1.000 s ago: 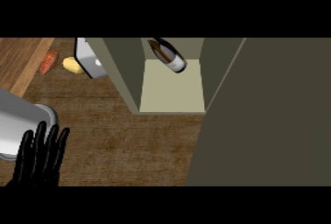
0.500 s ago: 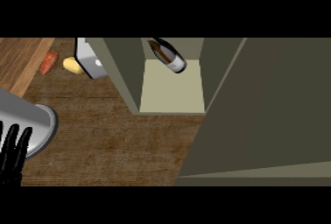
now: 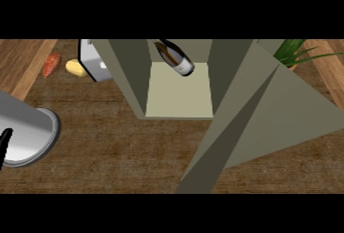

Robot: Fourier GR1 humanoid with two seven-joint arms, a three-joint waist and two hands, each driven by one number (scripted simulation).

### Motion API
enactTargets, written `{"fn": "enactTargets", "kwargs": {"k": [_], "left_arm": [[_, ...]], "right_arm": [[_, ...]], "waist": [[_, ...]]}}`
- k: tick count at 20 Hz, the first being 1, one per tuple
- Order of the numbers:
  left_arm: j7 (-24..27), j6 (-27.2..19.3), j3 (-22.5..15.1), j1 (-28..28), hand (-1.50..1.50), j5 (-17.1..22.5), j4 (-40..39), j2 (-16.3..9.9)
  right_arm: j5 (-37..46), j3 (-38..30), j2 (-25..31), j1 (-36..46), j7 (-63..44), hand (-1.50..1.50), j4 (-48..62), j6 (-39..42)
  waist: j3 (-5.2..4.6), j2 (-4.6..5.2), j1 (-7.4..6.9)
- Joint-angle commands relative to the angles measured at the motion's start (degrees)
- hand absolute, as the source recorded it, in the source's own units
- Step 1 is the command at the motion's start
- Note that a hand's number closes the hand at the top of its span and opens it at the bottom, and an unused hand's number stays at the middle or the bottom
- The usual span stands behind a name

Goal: Pick up the wine, place it into the cabinet and close the cabinet

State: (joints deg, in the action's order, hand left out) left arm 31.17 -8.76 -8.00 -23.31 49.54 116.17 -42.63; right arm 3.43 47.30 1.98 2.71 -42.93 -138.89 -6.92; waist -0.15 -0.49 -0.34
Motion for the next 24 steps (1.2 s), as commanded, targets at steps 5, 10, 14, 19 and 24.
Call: {"fn": "enactTargets", "kwargs": {"k": [5, 10, 14, 19, 24], "left_arm": [[-3.69, 1.72, 1.72, 0.76, -1.50, 2.18, 0.30, -0.37], [-5.60, 3.76, 4.41, 2.21, -1.50, 4.68, -0.41, -0.41], [-7.27, 3.36, 2.97, 4.73, -1.50, 4.71, -1.14, 0.64], [-7.46, 3.28, 1.96, 7.15, -1.50, 3.20, -1.83, 1.41], [-8.35, 2.59, 1.71, 6.64, -1.50, 3.23, -0.74, 2.69]], "right_arm": [[7.20, 13.57, -1.75, 12.43, 0.06, 1.50, 4.11, -11.93], [8.25, 9.51, -1.59, 20.55, -0.36, 1.50, 9.41, -17.43], [5.33, 7.58, -1.47, 26.26, 0.28, 1.50, 13.28, -18.76], [-3.92, -0.28, -1.42, 34.46, -1.05, 1.50, 15.23, -21.15], [-9.32, -5.42, -1.65, 46.81, -0.53, 1.50, 25.48, -24.48]], "waist": [[-0.06, -0.06, -0.22], [-0.04, 0.28, -0.60], [-0.04, 0.59, -0.86], [-0.09, 1.02, -2.01], [-0.06, 0.73, -2.60]]}}
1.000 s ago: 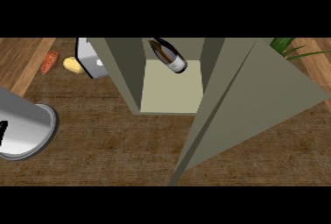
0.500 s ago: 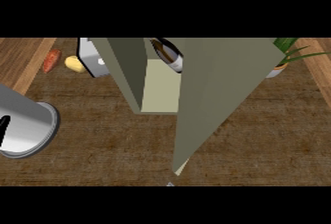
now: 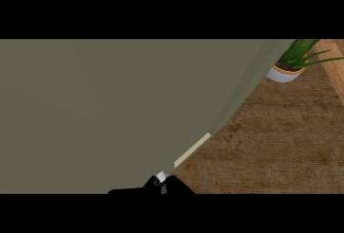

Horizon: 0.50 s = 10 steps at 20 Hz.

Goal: Pick up the wine, place it into the cabinet and close the cabinet

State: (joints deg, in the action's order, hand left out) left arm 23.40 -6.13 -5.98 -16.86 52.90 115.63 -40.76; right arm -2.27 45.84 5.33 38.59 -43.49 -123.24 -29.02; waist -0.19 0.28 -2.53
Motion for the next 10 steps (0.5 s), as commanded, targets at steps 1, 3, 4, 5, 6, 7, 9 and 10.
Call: {"fn": "enactTargets", "kwargs": {"k": [1, 3, 4, 5, 6, 7, 9, 10], "left_arm": [[-0.37, 1.26, 1.01, -0.77, -1.50, 0.49, -0.81, 0.43], [-0.67, 0.37, 0.18, 1.22, -1.50, -0.56, -1.36, 1.23], [-2.37, -0.09, 1.84, 0.30, -1.50, 0.62, 0.99, -0.28], [-1.13, -1.33, -0.15, 2.33, -1.50, -1.47, -1.74, 2.59], [-4.18, -2.03, 2.84, 3.67, -1.50, 1.63, -0.19, 0.31], [-0.58, 0.09, 0.29, -1.09, -1.50, -1.46, 0.11, 2.83], [-1.38, -1.31, 0.22, 3.64, -1.50, -1.76, -2.97, 3.62], [-2.93, -1.46, 1.83, 4.05, -1.50, -0.75, -3.14, 2.53]], "right_arm": [[-5.40, -6.63, -5.06, 12.97, 2.29, 1.50, 13.06, -2.54], [-6.94, -5.96, -5.16, 20.96, 2.29, 1.50, 17.85, -5.11], [-9.20, -10.98, -5.20, 21.35, 4.40, 1.50, 22.33, -1.96], [-10.01, -8.75, -5.23, 21.86, 7.51, 1.50, 24.93, -2.56], [-11.72, -11.48, -5.25, 26.25, 7.23, 1.50, 27.20, -3.58], [-11.68, -12.65, -5.27, 27.45, 7.11, 1.50, 28.79, -3.42], [-8.76, -14.37, -5.29, 29.20, 9.72, 1.50, 34.62, 1.24], [-8.20, -15.91, -5.30, 32.57, 7.52, 1.50, 35.81, 2.70]], "waist": [[0.01, 0.04, -0.74], [0.00, -0.13, -0.42], [0.08, 0.08, -0.86], [0.09, 0.06, 0.35], [0.09, 0.10, -0.29], [0.08, -0.16, -0.09], [0.09, 0.08, 1.13], [0.10, -0.08, 1.33]]}}
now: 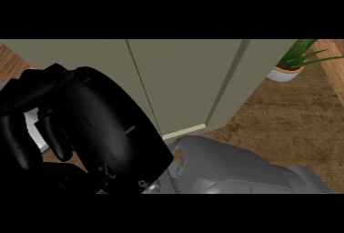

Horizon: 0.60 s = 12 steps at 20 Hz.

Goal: Pick up the wine, place it into the cabinet and close the cabinet

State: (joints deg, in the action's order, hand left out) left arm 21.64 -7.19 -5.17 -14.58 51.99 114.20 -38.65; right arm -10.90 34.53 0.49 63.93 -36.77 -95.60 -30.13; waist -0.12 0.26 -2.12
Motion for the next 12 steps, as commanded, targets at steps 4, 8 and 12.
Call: {"fn": "enactTargets", "kwargs": {"k": [4, 8, 12], "left_arm": [[-1.69, 0.96, 2.16, -1.55, -1.50, -0.41, 1.67, 0.28], [-2.03, -1.02, 1.26, 0.15, -1.50, -2.66, 0.99, 2.58], [-2.41, 0.96, 2.52, -2.98, -1.50, -2.69, 2.70, 2.55]], "right_arm": [[1.24, -4.89, -0.48, 7.91, 8.53, 1.50, 17.92, 3.24], [-1.16, -10.87, -0.48, 7.31, 13.32, 1.50, 25.77, 8.95], [-2.04, -14.69, 0.81, 6.21, 19.15, 1.50, 32.48, 14.34]], "waist": [[0.06, -0.13, 0.27], [0.08, 0.01, 0.77], [0.10, -0.01, 0.39]]}}
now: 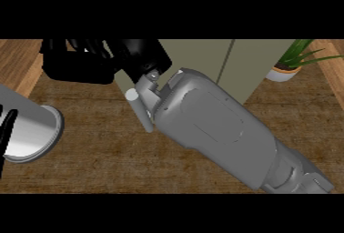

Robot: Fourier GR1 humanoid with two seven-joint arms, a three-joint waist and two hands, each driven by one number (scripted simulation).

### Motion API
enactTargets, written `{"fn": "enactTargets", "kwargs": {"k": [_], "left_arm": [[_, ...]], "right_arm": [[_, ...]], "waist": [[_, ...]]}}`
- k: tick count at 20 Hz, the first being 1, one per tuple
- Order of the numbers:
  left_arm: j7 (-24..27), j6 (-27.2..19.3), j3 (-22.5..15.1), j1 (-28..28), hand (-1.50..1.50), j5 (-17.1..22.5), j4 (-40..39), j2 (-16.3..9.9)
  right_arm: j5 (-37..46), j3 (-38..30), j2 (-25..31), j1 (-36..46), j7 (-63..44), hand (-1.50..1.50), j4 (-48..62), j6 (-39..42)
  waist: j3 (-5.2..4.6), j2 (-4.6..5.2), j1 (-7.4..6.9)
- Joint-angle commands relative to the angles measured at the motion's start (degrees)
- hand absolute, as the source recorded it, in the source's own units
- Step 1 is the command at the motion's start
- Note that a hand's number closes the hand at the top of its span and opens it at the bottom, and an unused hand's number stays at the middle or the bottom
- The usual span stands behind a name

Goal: Pick up the wine, place it into the cabinet and close the cabinet

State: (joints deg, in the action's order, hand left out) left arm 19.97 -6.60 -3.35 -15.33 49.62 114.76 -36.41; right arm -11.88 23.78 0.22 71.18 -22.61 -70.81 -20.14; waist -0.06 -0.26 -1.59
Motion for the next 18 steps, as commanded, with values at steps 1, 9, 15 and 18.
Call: {"fn": "enactTargets", "kwargs": {"k": [1, 9, 15, 18], "left_arm": [[-0.85, 1.61, 2.09, 2.30, -1.50, 0.05, -3.25, 0.05], [-4.63, -0.53, 2.39, 2.70, -1.50, 1.04, 1.02, 0.00], [-1.43, 0.34, -0.56, 2.59, -1.50, -2.72, -1.19, 2.60], [-1.72, 0.74, 0.09, 3.57, -1.50, -1.97, -2.20, 2.86]], "right_arm": [[-1.06, -3.56, -0.21, 1.94, 5.19, 1.50, 10.21, 2.27], [0.68, -6.42, 3.68, 0.76, 9.88, 1.50, 14.81, 6.33], [2.42, -6.32, 7.22, -0.94, 14.47, 1.50, 17.38, 9.44], [2.24, -6.55, 7.55, -0.91, 14.15, 1.50, 17.01, 10.44]], "waist": [[0.00, 0.66, 0.17], [0.03, 0.67, 0.08], [-0.02, 1.14, 0.02], [-0.02, 1.06, 0.27]]}}
